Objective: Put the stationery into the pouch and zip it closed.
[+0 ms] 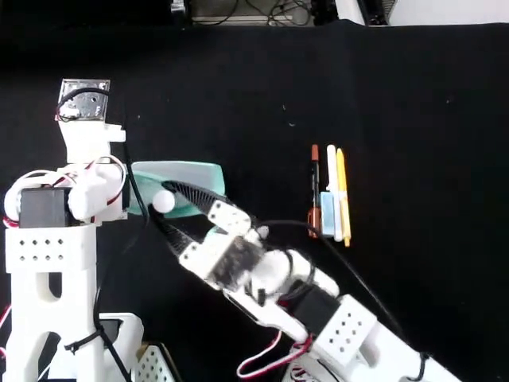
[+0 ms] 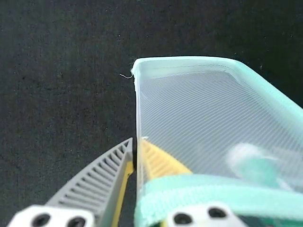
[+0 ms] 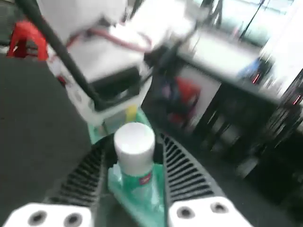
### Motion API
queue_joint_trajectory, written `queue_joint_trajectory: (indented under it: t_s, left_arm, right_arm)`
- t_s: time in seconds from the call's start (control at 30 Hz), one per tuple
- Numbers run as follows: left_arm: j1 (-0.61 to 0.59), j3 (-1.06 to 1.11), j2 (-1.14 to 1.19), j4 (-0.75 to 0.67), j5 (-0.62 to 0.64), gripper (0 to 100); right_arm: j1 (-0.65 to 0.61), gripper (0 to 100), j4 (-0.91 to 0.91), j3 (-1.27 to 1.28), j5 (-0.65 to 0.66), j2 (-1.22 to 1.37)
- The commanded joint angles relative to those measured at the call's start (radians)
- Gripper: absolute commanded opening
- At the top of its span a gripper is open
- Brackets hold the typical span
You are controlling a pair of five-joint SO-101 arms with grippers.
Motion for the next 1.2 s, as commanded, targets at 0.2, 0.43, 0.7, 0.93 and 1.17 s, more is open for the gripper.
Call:
queue_joint_trajectory:
  t_s: [0.2, 0.43, 0.7, 0.93, 1.17]
  left_arm:
    - [-0.012, 0.019, -0.002, -0.006, -0.008, 3]
    - [-0.012, 0.018, -0.002, -0.006, -0.008, 3]
    - [-0.012, 0.018, -0.002, -0.005, -0.008, 3]
    - [-0.012, 0.018, -0.002, -0.005, -0.008, 3]
    - [-0.012, 0.019, -0.002, -0.005, -0.008, 3]
  right_arm:
    - [-0.003, 18.3, 0.54, -0.611, -0.138, 0.171]
    - [0.181, 18.1, 0.918, -0.978, -0.143, 0.17]
    - [0.74, 14.9, 1.034, -0.819, -0.14, 0.28]
    - [0.867, 12.3, 0.829, -0.667, -0.138, 0.75]
    - [0.858, 12.3, 0.789, -0.944, -0.137, 1.202]
